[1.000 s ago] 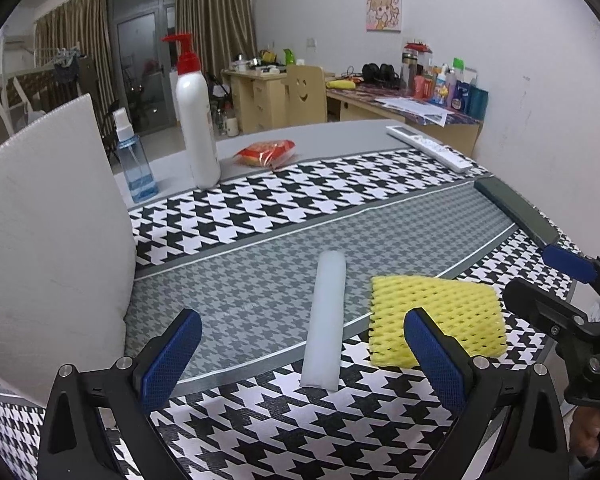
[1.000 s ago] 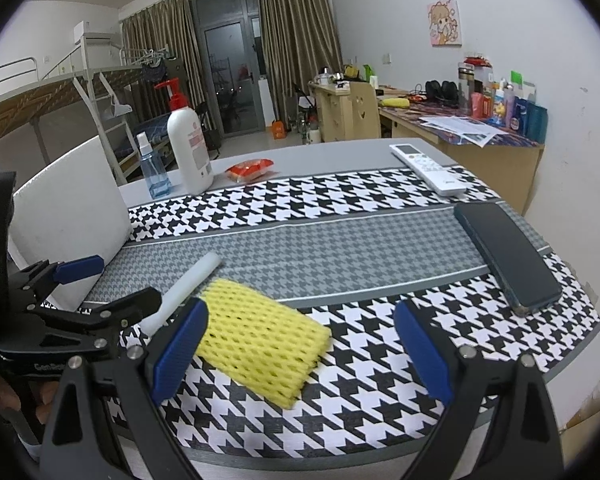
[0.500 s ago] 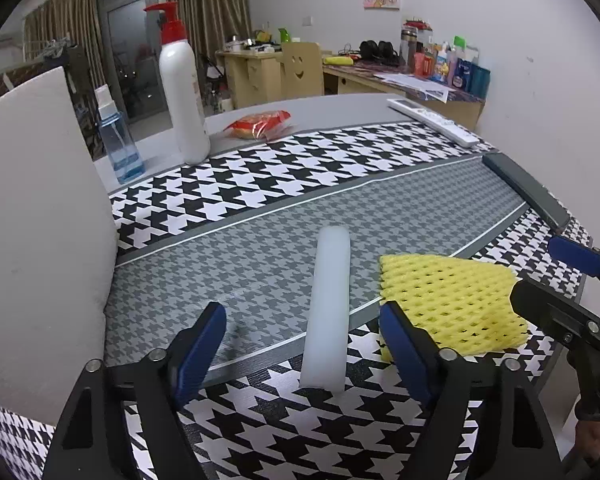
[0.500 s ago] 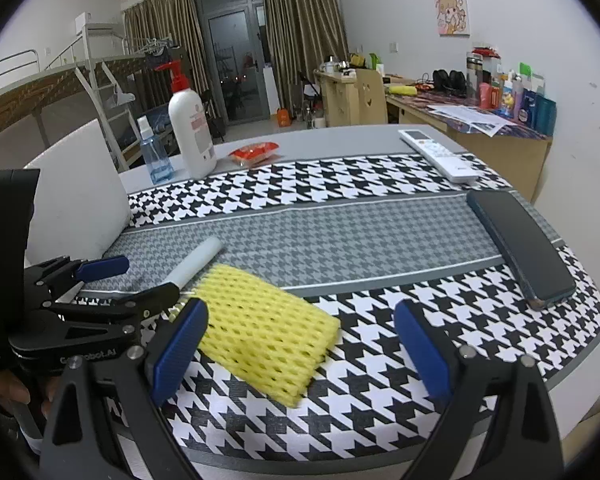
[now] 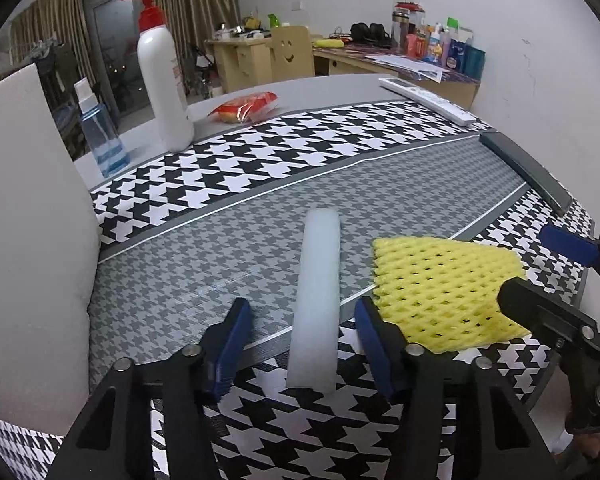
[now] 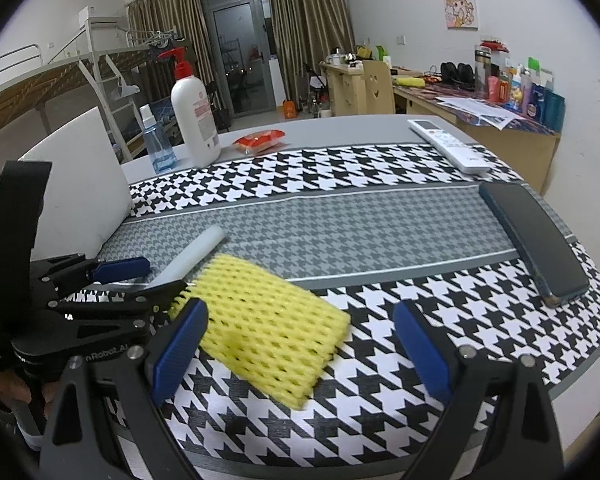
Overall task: Organize soft objects
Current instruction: 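Close the left gripper on the white foam tube while the right gripper grasps the yellow mesh sleeve, then lift the foam tube and mesh sleeve and carry both toward the foam box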
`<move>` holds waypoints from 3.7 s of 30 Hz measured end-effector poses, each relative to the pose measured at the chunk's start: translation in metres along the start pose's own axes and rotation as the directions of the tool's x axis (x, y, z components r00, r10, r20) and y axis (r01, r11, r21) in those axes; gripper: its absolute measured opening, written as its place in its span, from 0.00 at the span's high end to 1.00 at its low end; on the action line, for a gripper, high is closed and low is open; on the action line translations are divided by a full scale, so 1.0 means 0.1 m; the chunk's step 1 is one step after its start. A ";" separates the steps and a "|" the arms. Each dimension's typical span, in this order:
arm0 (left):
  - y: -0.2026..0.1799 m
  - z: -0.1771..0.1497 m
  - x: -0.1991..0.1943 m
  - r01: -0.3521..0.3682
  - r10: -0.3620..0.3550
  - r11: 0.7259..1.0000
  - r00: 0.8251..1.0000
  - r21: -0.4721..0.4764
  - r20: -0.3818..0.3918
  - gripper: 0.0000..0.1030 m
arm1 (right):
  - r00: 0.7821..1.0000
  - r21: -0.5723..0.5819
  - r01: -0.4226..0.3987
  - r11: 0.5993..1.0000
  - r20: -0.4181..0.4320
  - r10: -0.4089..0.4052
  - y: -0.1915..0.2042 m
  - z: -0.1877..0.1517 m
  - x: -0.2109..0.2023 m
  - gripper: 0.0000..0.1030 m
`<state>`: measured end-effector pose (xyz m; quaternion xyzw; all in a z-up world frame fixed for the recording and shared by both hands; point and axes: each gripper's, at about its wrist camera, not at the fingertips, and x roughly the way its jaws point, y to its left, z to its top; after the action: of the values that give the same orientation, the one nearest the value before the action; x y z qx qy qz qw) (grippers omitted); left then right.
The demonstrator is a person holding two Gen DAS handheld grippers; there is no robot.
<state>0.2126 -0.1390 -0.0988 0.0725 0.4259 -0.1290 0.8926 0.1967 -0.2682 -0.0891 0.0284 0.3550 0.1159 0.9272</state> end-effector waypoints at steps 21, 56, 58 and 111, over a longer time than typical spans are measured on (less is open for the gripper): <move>-0.05 0.04 0.02 0.017 -0.017 1.000 1.000 0.013 0.009 0.78 | 0.992 -0.043 0.043 0.998 -0.114 -0.048 0.08 -0.06 0.22 0.16; 0.08 0.00 -0.48 0.031 -0.026 0.999 0.990 -0.035 0.140 0.81 | 1.000 -0.092 -0.013 0.996 -0.016 0.011 0.30 0.08 -0.16 0.81; 0.10 0.00 -0.53 0.026 -0.020 0.999 0.988 -0.038 0.153 0.81 | 1.000 -0.093 -0.015 0.996 -0.006 0.015 0.31 0.08 -0.19 0.81; 0.40 0.18 -1.42 -0.118 0.140 0.990 0.911 -0.082 0.388 0.81 | 0.973 -0.131 -0.073 0.989 0.207 0.099 0.59 0.58 -0.64 0.81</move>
<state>0.1521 -0.0807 0.0245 0.0477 0.2360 -0.0695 0.9681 0.1779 -0.2239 0.0043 -0.0010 0.2444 0.1738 0.9540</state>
